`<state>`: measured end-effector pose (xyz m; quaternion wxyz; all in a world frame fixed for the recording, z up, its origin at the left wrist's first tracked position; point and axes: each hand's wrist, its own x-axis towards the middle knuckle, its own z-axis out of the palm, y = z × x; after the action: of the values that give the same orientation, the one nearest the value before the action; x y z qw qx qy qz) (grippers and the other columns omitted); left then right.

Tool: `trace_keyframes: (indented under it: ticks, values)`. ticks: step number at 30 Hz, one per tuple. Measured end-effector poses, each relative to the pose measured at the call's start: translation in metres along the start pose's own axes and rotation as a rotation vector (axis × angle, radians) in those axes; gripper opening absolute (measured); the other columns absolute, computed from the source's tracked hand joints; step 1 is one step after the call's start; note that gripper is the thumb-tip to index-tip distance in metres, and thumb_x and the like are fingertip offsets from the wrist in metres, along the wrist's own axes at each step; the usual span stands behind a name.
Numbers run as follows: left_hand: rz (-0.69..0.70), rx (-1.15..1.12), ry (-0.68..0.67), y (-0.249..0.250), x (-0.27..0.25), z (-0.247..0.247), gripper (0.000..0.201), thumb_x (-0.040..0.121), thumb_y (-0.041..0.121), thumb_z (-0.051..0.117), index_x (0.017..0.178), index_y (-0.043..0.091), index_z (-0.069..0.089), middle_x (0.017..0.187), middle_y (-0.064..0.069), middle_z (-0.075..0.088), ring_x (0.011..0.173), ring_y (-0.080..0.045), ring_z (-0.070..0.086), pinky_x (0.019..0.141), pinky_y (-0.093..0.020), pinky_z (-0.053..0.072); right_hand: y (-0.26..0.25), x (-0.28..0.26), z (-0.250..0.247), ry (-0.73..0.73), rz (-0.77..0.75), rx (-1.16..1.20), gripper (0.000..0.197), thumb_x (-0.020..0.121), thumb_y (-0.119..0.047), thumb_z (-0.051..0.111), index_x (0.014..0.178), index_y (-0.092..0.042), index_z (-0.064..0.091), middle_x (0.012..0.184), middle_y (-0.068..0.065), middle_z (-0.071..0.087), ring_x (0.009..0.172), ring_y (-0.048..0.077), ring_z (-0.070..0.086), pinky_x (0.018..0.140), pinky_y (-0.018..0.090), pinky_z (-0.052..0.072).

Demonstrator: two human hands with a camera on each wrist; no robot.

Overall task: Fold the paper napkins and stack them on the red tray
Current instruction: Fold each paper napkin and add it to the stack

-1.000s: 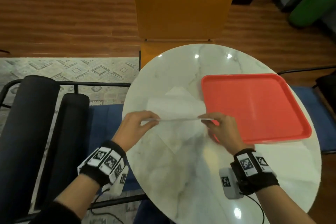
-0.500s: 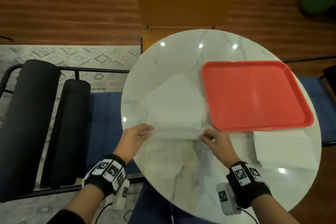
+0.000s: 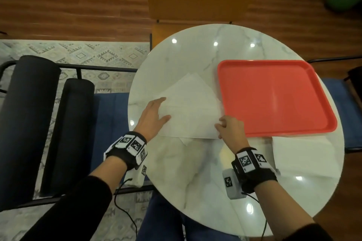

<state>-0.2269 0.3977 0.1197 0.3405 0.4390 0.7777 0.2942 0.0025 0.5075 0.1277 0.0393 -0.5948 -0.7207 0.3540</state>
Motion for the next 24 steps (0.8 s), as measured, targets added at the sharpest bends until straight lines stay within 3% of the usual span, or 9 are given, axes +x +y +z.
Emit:
trace_keyframes:
  ticks: [4,7,9,10,13,14,18,21,24]
  values:
    - [0.145,0.308,0.044,-0.009,-0.032,0.018,0.057,0.097,0.035,0.044,0.147,0.018,0.026,0.155,-0.005,0.023,0.144,-0.019,0.02,0.115,-0.043,0.016,-0.015,-0.019,0.011,0.154,-0.184,-0.109,0.034,0.092,-0.007,0.049,0.126,-0.003,0.052,0.116,0.018,0.061,0.103,0.031,0.058,0.084,0.033,0.046]
    - [0.144,0.55,-0.137,-0.017,-0.053,0.043,0.073,0.089,0.053,0.009,0.151,0.015,0.011,0.16,-0.003,0.005,0.147,-0.017,0.005,0.116,-0.05,0.006,-0.034,-0.037,0.049,-0.094,-0.398,-0.239,0.049,0.099,-0.02,0.038,0.144,-0.003,0.032,0.15,0.017,0.033,0.139,0.031,0.031,0.115,0.044,0.025]
    - [0.099,0.634,-0.211,-0.031,-0.058,0.055,0.079,0.083,0.055,-0.001,0.15,0.015,-0.006,0.157,-0.001,-0.014,0.146,-0.019,-0.009,0.113,-0.051,-0.007,-0.039,-0.045,0.076,-0.32,-0.495,-0.375,0.055,0.103,-0.034,0.023,0.152,-0.013,0.006,0.16,0.006,0.002,0.148,0.022,0.0,0.119,0.042,-0.002]
    - [0.084,0.663,-0.218,-0.038,-0.059,0.058,0.078,0.083,0.054,0.002,0.149,0.014,-0.008,0.156,-0.002,-0.015,0.146,-0.022,-0.008,0.111,-0.051,-0.008,-0.038,-0.047,0.087,-0.381,-0.529,-0.42,0.057,0.103,-0.039,0.018,0.152,-0.018,-0.002,0.159,0.001,-0.008,0.147,0.018,-0.01,0.118,0.041,-0.007]
    - [0.063,0.689,-0.208,-0.051,-0.062,0.062,0.074,0.092,0.057,0.014,0.15,0.012,0.011,0.158,-0.006,0.012,0.145,-0.019,0.01,0.113,-0.052,0.002,-0.022,-0.047,0.099,-0.407,-0.556,-0.5,0.06,0.097,-0.048,0.006,0.15,-0.024,-0.01,0.152,-0.01,-0.021,0.141,0.009,-0.02,0.119,0.043,-0.008]
    - [0.064,0.675,-0.195,-0.054,-0.061,0.063,0.075,0.093,0.062,0.01,0.15,0.013,0.01,0.158,-0.004,0.012,0.144,-0.016,0.007,0.112,-0.05,0.001,-0.015,-0.045,0.096,-0.39,-0.545,-0.518,0.062,0.094,-0.051,0.001,0.15,-0.025,-0.009,0.151,-0.012,-0.022,0.14,0.007,-0.021,0.119,0.043,-0.008]
    - [0.066,0.629,-0.188,-0.053,-0.059,0.062,0.088,0.077,0.077,-0.01,0.147,0.024,-0.02,0.153,0.009,-0.026,0.138,-0.002,-0.026,0.111,-0.044,-0.018,0.022,-0.039,0.069,-0.304,-0.412,-0.49,0.072,0.084,-0.062,-0.009,0.149,-0.031,-0.009,0.148,-0.018,-0.022,0.137,-0.001,-0.02,0.116,0.038,-0.01]
    - [0.044,0.608,-0.219,-0.051,-0.058,0.06,0.089,0.073,0.077,-0.01,0.143,0.024,-0.028,0.15,0.01,-0.033,0.137,-0.003,-0.029,0.109,-0.044,-0.02,0.054,-0.037,0.052,-0.227,-0.367,-0.471,0.067,0.088,-0.06,-0.006,0.149,-0.031,-0.003,0.151,-0.018,-0.013,0.141,-0.002,-0.01,0.117,0.033,-0.006]
    - [0.04,0.579,-0.237,-0.051,-0.058,0.059,0.09,0.073,0.079,-0.01,0.142,0.024,-0.029,0.149,0.01,-0.034,0.139,-0.005,-0.026,0.11,-0.044,-0.019,0.065,-0.035,0.044,-0.062,-0.419,-0.441,0.054,0.098,-0.042,0.019,0.14,-0.019,0.044,0.15,-0.003,0.037,0.137,0.01,0.036,0.109,0.031,0.015]
